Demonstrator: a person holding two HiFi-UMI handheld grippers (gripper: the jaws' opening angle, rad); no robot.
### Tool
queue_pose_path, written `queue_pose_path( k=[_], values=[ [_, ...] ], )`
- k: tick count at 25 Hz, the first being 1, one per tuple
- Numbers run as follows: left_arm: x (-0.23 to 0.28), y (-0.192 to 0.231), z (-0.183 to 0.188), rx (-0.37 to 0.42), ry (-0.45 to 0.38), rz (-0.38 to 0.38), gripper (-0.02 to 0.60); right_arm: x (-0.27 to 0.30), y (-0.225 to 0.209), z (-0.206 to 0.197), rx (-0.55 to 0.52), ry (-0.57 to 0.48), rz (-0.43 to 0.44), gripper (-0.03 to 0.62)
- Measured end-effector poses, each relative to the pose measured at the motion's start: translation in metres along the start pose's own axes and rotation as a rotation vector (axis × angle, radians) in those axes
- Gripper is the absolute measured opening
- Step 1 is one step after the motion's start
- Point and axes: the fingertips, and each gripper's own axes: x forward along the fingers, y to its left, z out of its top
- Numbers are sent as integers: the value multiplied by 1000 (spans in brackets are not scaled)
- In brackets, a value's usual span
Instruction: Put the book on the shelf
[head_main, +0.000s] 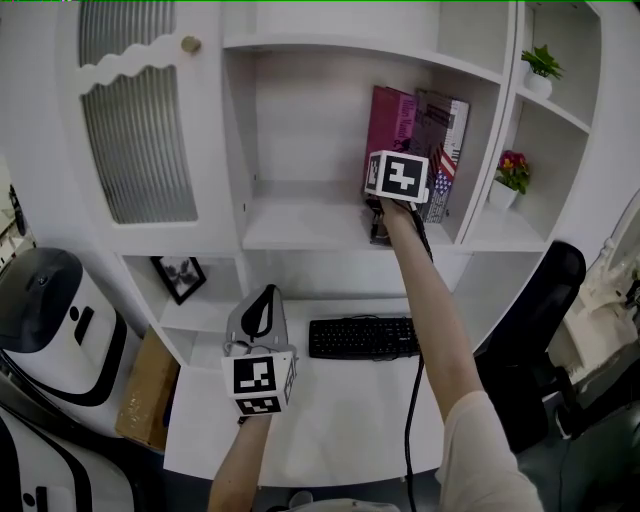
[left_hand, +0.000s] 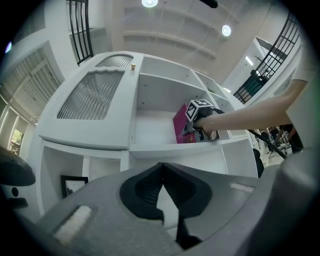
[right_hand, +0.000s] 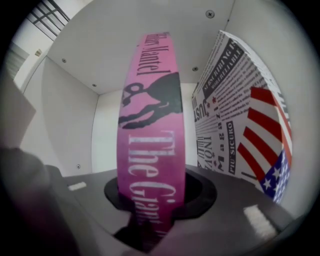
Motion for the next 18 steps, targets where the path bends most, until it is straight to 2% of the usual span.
queue_pose_path(
  k=[12,15,18],
  values=[
    [-4,-5,6,-20,-2,-25,3,-3,5,0,-14,18,19,135],
    [-11,-2,10,-15,-2,-22,3,-4,5,-1,-28,29,15,170],
    [-16,-1,16,-9,-8,-18,3,-16,6,6,1,4,24,189]
  ],
)
